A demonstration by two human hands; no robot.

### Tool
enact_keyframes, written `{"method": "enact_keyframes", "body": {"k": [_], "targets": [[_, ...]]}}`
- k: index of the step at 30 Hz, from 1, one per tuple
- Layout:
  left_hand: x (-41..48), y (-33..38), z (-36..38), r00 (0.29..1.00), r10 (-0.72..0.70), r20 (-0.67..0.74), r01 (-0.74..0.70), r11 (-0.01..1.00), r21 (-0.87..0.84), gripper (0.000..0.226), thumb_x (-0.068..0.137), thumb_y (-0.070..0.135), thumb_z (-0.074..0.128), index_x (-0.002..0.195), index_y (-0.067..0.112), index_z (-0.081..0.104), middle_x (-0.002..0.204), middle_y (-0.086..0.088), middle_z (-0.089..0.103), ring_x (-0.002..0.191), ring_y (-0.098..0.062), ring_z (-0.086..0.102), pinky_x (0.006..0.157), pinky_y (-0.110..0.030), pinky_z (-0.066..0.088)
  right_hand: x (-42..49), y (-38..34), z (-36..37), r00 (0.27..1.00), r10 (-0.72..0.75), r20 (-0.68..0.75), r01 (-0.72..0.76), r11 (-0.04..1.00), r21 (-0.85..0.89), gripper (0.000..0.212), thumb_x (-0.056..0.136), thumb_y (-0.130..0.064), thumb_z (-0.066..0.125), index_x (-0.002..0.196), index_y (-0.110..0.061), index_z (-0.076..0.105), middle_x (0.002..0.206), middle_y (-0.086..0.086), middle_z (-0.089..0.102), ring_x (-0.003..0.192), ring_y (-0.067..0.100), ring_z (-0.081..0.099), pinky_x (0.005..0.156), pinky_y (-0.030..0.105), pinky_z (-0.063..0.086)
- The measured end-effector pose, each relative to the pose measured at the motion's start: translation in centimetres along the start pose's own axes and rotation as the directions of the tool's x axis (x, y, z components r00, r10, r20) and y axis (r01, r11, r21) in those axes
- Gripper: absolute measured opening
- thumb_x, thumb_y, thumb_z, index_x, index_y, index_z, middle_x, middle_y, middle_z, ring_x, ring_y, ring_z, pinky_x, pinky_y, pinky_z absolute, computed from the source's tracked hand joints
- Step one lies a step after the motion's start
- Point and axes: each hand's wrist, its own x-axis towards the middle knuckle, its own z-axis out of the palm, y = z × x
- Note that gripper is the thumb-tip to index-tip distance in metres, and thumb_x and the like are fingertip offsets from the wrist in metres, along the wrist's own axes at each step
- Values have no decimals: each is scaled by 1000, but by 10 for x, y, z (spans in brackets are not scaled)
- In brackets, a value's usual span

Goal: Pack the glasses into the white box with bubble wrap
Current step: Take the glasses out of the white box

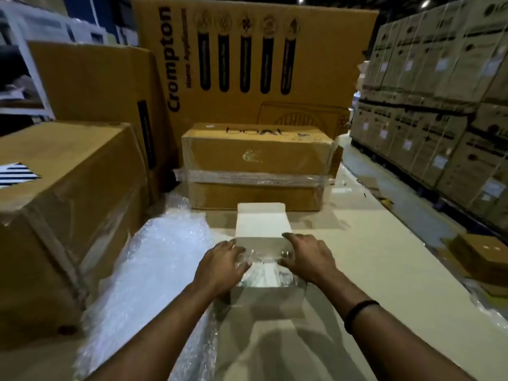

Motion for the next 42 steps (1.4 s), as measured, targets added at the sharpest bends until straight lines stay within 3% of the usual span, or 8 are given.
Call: {"method": "enact_keyframes", "body": {"k": [4, 14, 20, 24, 29, 32, 35, 42], "targets": [[-1, -13, 22, 987, -39, 159, 30, 998, 61, 48, 97, 51, 46, 137, 25, 56, 156, -1, 33, 140, -20, 35, 109, -29, 29, -3, 14, 23, 979, 67, 194, -54, 996, -71, 74, 79, -58, 65, 142, -31, 38, 134, 3, 56, 119, 27, 52, 92, 37, 44], [34, -5, 34, 993, -8, 121, -44, 906, 421, 64, 90, 66, 43, 144, 32, 40, 139, -10, 44, 124, -30, 41, 99, -42, 33, 20, 16, 36, 971, 58, 232, -37, 995, -95, 81, 74, -62, 70, 142, -28, 40, 129, 11, 45, 115, 31, 48, 93, 41, 45], [53, 9, 44, 979, -77, 190, -28, 868, 496, 77, 82, 73, 49, 146, 32, 34, 139, -11, 50, 125, -32, 38, 95, -42, 30, 36, 8, 40, 937, 121, 327, -105, 992, -64, 72, 69, -63, 74, 131, -33, 51, 126, 10, 43, 113, 32, 48, 95, 42, 45], [56, 14, 41, 982, -112, 155, 33, 898, 438, 67, 76, 65, 65, 130, 29, 48, 125, -7, 63, 121, -30, 42, 92, -40, 30, 37, 11, 39, 926, 148, 346, -167, 986, 25, 67, 67, -49, 83, 124, -32, 53, 121, 7, 42, 112, 30, 46, 92, 40, 46], [47, 11, 25, 1000, -22, 3, 20, 955, 296, 39, 83, 53, 66, 111, 27, 56, 107, -2, 71, 104, -25, 60, 88, -37, 33, 33, 21, 28, 910, 155, 384, -265, 930, 254, 36, 74, -30, 84, 101, -24, 61, 111, 6, 51, 93, 25, 56, 73, 37, 55], [31, 2, 19, 978, 19, -209, -17, 1000, 9, 31, 78, 40, 78, 101, 21, 67, 97, -1, 74, 87, -26, 66, 82, -33, 41, 22, 26, 15, 930, 99, 354, -259, 861, 439, 21, 79, -19, 80, 85, -18, 60, 86, 4, 61, 59, 13, 53, 54, 26, 43], [11, 4, 8, 948, -40, -314, -49, 962, -269, 30, 75, 31, 83, 98, 19, 69, 95, -3, 73, 81, -25, 67, 70, -28, 48, 7, 30, -8, 966, 108, 236, -234, 756, 612, 24, 79, -9, 78, 70, -18, 57, 68, -3, 63, 52, 9, 56, 56, 30, 46], [-31, 63, 10, 970, 135, -200, -213, 869, -447, 31, 70, 37, 81, 95, 23, 69, 87, 6, 71, 78, -12, 68, 69, -30, 57, -36, 74, -54, 975, 211, -66, -102, 695, 711, 27, 66, -12, 87, 66, -18, 61, 106, 9, 68, 97, 19, 65, 87, 36, 49]]}}
